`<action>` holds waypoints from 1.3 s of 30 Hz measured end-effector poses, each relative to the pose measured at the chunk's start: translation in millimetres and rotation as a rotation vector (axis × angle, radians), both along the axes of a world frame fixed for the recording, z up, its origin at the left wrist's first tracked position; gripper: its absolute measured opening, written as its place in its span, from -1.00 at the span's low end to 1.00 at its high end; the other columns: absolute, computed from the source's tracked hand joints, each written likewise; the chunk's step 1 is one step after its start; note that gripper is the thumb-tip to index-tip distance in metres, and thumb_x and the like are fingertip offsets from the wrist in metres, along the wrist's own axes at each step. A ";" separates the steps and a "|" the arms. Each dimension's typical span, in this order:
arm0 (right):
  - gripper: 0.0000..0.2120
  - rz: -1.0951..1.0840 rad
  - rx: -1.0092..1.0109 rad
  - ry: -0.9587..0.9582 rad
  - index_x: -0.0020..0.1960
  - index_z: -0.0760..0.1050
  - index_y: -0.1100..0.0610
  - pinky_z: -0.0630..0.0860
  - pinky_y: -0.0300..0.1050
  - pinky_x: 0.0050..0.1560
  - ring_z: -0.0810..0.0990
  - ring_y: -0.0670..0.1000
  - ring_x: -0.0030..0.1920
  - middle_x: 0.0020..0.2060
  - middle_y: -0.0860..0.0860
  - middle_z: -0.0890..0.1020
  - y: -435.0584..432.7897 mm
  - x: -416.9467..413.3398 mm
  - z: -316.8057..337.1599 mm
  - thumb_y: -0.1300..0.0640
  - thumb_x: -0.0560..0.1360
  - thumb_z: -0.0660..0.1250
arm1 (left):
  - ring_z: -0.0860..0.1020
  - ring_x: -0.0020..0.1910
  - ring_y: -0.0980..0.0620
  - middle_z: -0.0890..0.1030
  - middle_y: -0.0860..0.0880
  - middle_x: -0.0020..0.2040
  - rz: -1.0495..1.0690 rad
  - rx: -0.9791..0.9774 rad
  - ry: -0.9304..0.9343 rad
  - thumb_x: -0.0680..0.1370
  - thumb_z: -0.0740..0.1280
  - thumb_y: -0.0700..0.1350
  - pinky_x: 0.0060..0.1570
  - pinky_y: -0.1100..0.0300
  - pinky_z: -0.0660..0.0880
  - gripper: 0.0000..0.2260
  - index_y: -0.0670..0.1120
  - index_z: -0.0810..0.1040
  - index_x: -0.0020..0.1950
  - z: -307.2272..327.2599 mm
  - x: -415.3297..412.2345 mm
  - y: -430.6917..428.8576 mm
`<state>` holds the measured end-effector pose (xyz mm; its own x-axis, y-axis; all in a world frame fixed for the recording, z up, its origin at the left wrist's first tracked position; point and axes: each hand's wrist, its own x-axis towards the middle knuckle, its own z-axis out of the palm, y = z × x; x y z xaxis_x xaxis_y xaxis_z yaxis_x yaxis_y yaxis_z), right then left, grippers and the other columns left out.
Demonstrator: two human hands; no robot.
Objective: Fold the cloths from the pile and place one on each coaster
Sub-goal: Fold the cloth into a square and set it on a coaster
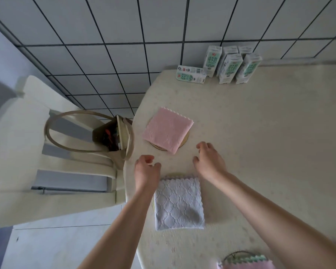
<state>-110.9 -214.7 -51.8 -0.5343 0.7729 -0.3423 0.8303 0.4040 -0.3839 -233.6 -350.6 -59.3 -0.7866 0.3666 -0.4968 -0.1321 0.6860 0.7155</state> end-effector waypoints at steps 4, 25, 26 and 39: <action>-0.64 0.027 0.024 -0.003 0.30 0.33 0.16 0.45 -0.01 0.03 0.48 0.17 0.18 0.23 0.10 0.43 30.6 -37.1 2.9 0.15 0.52 0.20 | 0.55 0.00 -0.08 0.58 -0.05 0.06 0.108 -0.019 -0.154 0.48 0.31 -0.18 0.00 0.09 0.52 -0.67 -0.13 0.47 0.25 -5.0 -19.5 31.6; -0.72 0.067 -0.130 -0.002 0.09 0.45 0.19 0.50 0.01 -0.02 0.52 0.19 0.03 0.03 0.13 0.52 99.6 -114.4 -28.1 0.06 0.50 0.16 | 0.41 -0.27 -0.02 0.47 -0.15 -0.32 0.499 0.178 -0.581 0.43 0.30 -0.30 -0.19 0.09 0.35 -0.89 -0.21 0.48 -0.30 -20.1 -19.1 73.9; -0.75 0.061 -0.152 0.006 0.04 0.45 0.18 0.49 -0.01 -0.08 0.52 0.18 0.00 0.00 0.12 0.53 100.7 -114.7 -28.3 0.05 0.49 0.16 | 0.39 -0.30 -0.01 0.45 -0.14 -0.34 0.532 0.188 -0.606 0.43 0.31 -0.30 -0.21 0.11 0.34 -0.91 -0.20 0.47 -0.28 -18.9 -19.0 75.1; -0.86 -0.362 -0.344 0.358 0.03 0.40 0.13 0.35 -0.14 -0.24 0.48 0.05 -0.11 -0.17 -0.03 0.48 96.2 -97.4 -33.7 0.20 0.49 0.17 | 0.48 -0.23 0.06 0.54 -0.02 -0.14 0.267 0.274 -0.191 0.47 0.28 -0.24 -0.32 0.22 0.39 -0.84 -0.10 0.45 0.03 -1.9 -35.7 90.9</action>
